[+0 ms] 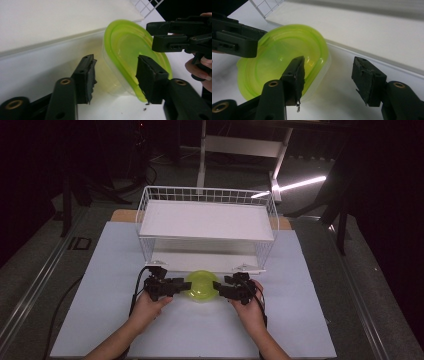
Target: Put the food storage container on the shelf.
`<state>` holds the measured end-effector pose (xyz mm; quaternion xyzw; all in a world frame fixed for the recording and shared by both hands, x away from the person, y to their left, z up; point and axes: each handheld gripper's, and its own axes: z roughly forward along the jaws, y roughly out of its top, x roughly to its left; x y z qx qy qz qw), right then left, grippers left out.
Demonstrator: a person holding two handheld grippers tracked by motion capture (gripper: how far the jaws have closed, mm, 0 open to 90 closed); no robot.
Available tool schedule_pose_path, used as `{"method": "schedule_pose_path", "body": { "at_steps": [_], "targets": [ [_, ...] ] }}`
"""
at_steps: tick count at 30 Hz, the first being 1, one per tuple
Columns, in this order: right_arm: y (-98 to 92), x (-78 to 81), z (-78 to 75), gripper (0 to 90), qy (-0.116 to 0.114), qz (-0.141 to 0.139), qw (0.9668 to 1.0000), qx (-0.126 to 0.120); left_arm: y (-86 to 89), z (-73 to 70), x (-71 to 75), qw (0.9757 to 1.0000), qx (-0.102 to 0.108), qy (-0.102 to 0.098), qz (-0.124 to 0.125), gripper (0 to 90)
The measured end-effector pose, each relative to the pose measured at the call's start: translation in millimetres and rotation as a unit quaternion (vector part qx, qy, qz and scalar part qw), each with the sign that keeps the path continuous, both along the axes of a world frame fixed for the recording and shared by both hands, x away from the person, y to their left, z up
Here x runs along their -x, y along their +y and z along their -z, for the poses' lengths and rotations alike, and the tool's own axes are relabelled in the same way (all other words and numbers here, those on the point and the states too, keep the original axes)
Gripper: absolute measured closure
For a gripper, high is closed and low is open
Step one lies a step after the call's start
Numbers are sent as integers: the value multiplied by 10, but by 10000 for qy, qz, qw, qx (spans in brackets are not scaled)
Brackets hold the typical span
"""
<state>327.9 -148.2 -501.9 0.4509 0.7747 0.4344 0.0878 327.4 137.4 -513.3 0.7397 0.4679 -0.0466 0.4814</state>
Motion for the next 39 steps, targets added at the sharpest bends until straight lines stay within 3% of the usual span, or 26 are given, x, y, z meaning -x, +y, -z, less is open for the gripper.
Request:
{"method": "schedule_pose_path", "body": {
  "at_steps": [3,9,13,18,21,24,26,29,34,37,39],
  "targets": [
    [-21,3,15,465,182,-76,9996,-190,-16,4,24,10000,18,9,72,607],
    [-35,35,-10,642,394,-340,9979,-396,-29,-12,60,9999,41,62,70,666],
    [-27,100,-28,664,348,-320,9982,-374,-23,-8,110,10000,44,7,66,697],
    [2,207,-69,717,443,-385,9964,-619,18,3,168,10000,-14,-11,39,750],
    [51,266,-116,740,388,-373,9977,-412,19,-2,214,10000,13,71,61,768],
    [46,280,-121,761,440,-330,9976,-429,12,0,240,9999,82,110,73,802],
    [16,295,-123,806,551,-187,9971,-487,-31,-8,274,10000,-49,23,78,812],
    [-15,310,-146,808,495,-137,9973,-515,-68,-69,278,9998,-87,-139,72,814],
    [-33,290,-286,807,138,-58,9988,-466,-114,-234,256,9982,-174,-570,-27,815],
    [-32,248,-349,807,23,9,9987,-514,-120,-276,228,9954,-130,-944,-137,815],
    [-32,211,-371,808,-93,22,9983,-579,-122,-281,207,9921,-163,-1224,-229,814]
  ]
}}
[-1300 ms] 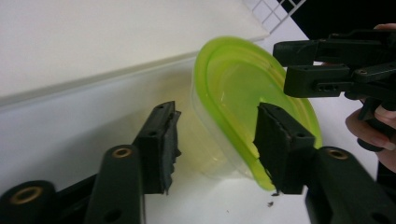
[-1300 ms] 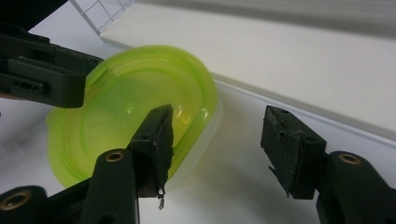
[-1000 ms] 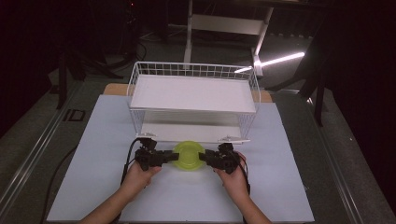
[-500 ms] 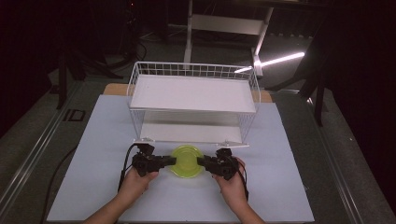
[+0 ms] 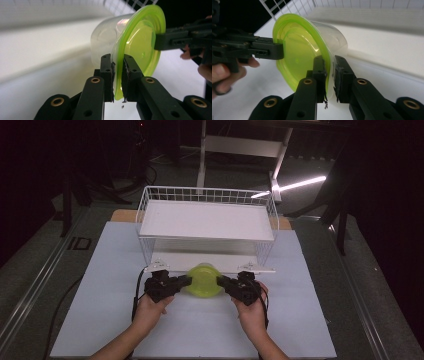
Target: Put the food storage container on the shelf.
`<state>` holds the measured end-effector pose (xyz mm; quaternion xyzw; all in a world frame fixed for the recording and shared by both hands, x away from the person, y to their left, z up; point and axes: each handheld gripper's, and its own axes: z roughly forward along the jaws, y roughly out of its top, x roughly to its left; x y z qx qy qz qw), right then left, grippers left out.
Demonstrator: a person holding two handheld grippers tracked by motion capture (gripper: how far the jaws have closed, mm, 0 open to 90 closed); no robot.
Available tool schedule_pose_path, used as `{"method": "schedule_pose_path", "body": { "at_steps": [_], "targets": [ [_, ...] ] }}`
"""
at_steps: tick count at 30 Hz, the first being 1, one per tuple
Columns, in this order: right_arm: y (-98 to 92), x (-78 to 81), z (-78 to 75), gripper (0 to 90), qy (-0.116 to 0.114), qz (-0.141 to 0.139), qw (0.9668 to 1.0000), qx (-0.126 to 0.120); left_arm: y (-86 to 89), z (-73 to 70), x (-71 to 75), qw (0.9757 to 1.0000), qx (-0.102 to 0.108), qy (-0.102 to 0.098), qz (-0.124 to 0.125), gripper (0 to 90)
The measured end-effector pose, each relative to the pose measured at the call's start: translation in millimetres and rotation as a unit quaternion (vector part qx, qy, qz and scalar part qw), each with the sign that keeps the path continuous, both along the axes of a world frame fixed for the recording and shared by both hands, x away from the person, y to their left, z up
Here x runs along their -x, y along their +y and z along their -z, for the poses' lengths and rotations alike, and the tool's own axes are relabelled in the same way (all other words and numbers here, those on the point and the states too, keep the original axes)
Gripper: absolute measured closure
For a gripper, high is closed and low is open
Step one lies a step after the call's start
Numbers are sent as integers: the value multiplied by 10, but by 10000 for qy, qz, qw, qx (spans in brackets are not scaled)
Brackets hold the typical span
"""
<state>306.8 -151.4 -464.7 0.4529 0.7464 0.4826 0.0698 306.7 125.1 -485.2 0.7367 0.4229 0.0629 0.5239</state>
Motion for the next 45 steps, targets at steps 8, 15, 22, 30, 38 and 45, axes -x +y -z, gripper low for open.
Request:
{"method": "schedule_pose_path", "body": {
  "at_steps": [8,15,22,30,38,45],
  "targets": [
    [8,-124,70,807,-176,84,9998,94,-46,66,-130,9997,-215,-151,2,811],
    [30,-213,163,803,-142,217,9994,226,-94,119,-265,9994,-316,15,-99,813],
    [29,-312,224,800,-146,299,9991,260,-131,151,-369,9989,-404,99,-211,812],
    [27,-417,278,793,-64,456,9984,319,-173,195,-479,9989,-363,175,-250,810],
    [51,-489,226,785,-178,489,9983,266,-125,189,-578,9994,-117,145,-301,803],
    [85,-564,194,768,-302,466,9981,260,-115,183,-640,9986,-152,85,-492,767]
  ]
}}
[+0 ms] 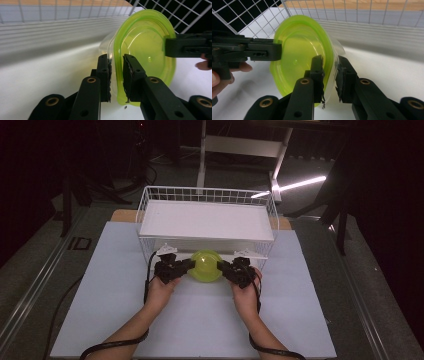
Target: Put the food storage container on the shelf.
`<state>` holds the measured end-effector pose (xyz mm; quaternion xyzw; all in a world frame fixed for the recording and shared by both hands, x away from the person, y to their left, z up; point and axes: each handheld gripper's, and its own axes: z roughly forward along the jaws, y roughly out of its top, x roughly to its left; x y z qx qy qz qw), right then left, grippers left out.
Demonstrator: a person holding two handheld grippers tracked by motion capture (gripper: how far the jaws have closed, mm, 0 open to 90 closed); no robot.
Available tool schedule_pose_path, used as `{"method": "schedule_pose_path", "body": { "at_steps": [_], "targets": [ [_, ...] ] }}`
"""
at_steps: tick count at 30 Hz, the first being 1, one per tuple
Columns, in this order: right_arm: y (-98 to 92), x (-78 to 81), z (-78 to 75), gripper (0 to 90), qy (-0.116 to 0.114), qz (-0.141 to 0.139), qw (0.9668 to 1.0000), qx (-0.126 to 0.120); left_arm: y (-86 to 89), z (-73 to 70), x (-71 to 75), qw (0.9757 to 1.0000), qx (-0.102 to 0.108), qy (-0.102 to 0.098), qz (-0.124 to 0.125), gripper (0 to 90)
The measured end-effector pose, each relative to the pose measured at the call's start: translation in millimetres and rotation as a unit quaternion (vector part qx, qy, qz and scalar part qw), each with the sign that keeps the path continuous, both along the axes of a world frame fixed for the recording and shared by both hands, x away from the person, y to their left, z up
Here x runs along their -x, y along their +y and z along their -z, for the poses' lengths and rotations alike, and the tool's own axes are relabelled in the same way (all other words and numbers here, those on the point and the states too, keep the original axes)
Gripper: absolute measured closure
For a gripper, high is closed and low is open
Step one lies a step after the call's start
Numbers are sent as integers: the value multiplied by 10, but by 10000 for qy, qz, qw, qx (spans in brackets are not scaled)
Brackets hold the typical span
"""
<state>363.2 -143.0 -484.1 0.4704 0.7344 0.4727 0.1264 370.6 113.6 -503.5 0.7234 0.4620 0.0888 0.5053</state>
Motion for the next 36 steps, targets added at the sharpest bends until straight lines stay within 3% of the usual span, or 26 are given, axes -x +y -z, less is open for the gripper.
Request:
{"method": "schedule_pose_path", "body": {
  "at_steps": [6,11,15,19,20,27,33,35,36],
  "targets": [
    [32,-71,-20,740,-186,105,9997,141,-16,-17,-68,9999,-98,-69,-97,736],
    [65,-125,-4,710,-445,305,9977,415,-74,-19,-103,9995,-114,-104,-261,706],
    [86,-173,20,688,-575,477,9955,590,-107,3,-99,9982,-317,-366,-357,644],
    [116,-237,43,609,-632,555,9936,759,-131,3,-119,9983,-261,-272,-451,554],
    [118,-246,50,607,-635,571,9934,765,-146,5,-136,9986,-171,-245,-431,536],
    [115,-234,29,563,-675,627,9934,678,-159,-46,-132,9986,-208,-363,-319,509],
    [62,-63,-50,562,-632,419,9959,483,-66,-36,-59,9986,-73,-363,-368,481],
    [63,10,-54,562,-641,351,9964,422,-33,-31,12,9976,-264,-527,-362,421],
    [64,48,-49,563,-629,313,9967,395,-33,-31,12,9976,-264,-527,-362,406]
  ]
}}
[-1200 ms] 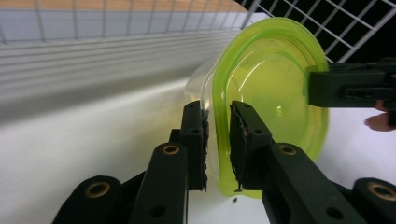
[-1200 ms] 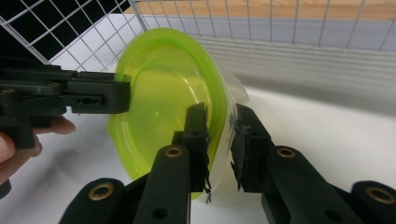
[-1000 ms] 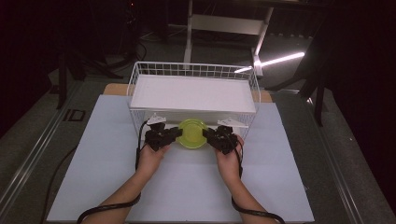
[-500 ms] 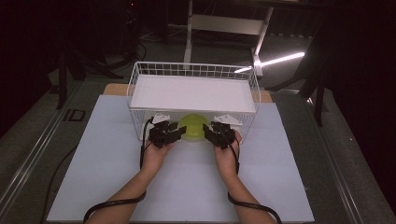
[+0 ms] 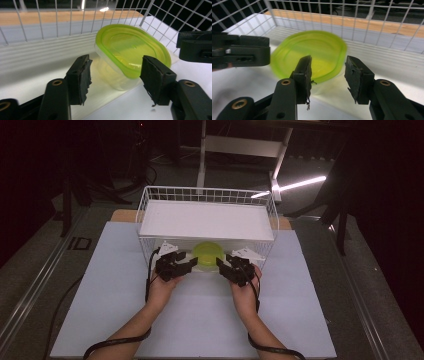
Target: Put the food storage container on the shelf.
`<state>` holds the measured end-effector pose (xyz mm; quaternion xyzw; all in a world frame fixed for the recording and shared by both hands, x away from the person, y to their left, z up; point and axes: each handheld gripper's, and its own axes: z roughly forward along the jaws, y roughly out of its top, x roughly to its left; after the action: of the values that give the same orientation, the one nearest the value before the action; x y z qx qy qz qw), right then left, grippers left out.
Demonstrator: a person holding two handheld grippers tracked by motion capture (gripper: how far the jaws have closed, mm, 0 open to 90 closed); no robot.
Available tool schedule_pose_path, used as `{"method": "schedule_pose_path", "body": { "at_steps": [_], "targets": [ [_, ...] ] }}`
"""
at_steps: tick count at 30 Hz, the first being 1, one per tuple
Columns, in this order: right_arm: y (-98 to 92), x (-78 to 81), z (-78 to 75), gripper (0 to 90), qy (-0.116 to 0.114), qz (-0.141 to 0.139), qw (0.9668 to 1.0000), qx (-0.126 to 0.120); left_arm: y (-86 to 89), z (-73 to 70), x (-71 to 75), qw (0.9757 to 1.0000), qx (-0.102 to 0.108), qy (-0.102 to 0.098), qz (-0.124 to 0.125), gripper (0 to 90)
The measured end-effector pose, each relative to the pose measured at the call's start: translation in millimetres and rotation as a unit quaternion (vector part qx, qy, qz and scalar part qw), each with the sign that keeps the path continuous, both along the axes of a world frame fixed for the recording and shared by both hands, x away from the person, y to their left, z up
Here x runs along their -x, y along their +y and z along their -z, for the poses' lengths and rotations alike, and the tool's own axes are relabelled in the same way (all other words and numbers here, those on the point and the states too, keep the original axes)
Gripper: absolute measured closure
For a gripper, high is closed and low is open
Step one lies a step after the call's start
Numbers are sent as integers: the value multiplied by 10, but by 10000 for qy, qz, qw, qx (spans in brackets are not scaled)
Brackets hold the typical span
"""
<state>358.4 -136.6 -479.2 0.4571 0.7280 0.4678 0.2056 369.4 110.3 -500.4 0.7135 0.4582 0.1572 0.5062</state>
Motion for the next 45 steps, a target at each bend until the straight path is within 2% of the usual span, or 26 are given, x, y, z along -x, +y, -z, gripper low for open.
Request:
{"method": "schedule_pose_path", "body": {
  "at_steps": [4,5,6,7,8,9,10,13,15,17,18,20,21,23,25,27,32,37,42,45],
  "targets": [
    [15,102,35,576,70,-92,9999,19,71,-8,115,9997,85,32,239,367],
    [18,128,46,580,58,-101,9999,26,86,-8,154,9993,37,-21,359,313],
    [27,160,64,589,134,-128,9998,12,95,-21,252,9989,-123,-202,409,163],
    [28,176,72,606,162,-114,9998,-25,102,-24,296,9987,-81,-205,465,114],
    [30,191,80,611,201,-120,9997,-59,112,-21,343,9981,62,-215,572,83],
    [41,205,91,611,226,-126,9997,-54,123,-20,396,9973,112,-266,680,24],
    [54,220,103,616,238,-141,9996,-16,136,-23,460,9968,95,-309,725,11],
    [107,257,134,633,250,-197,9994,106,217,-26,623,9958,192,-278,855,11],
    [140,271,141,672,280,-201,9993,114,288,-41,730,9956,182,-357,851,11],
    [175,274,148,688,310,-227,9992,137,325,-49,775,9951,194,-367,899,11],
    [194,274,154,722,340,-228,9991,148,387,-67,867,9949,134,-405,918,11],
    [230,261,173,768,452,-277,9984,207,416,-73,913,9947,125,-427,928,11],
    [245,252,185,803,514,-294,9980,233,480,-67,1006,9945,207,-494,901,11],
    [276,245,206,891,539,-256,9976,350,526,-33,1075,9944,216,-457,923,11],
    [297,219,232,900,596,-250,9972,383,570,6,1135,9943,182,-503,927,11],
    [320,191,252,900,586,-220,9971,443,607,44,1176,9946,226,-472,895,11],
    [342,97,270,900,612,-159,9971,420,666,148,1234,9949,409,-422,822,11],
    [375,0,264,900,609,-71,9971,452,678,197,1253,9951,471,-385,780,11],
    [453,-104,258,900,616,-33,9971,436,663,230,1287,9950,379,-389,844,11],
    [504,-172,278,900,635,-8,9969,467,672,225,1294,9948,422,-417,831,11]
  ]
}}
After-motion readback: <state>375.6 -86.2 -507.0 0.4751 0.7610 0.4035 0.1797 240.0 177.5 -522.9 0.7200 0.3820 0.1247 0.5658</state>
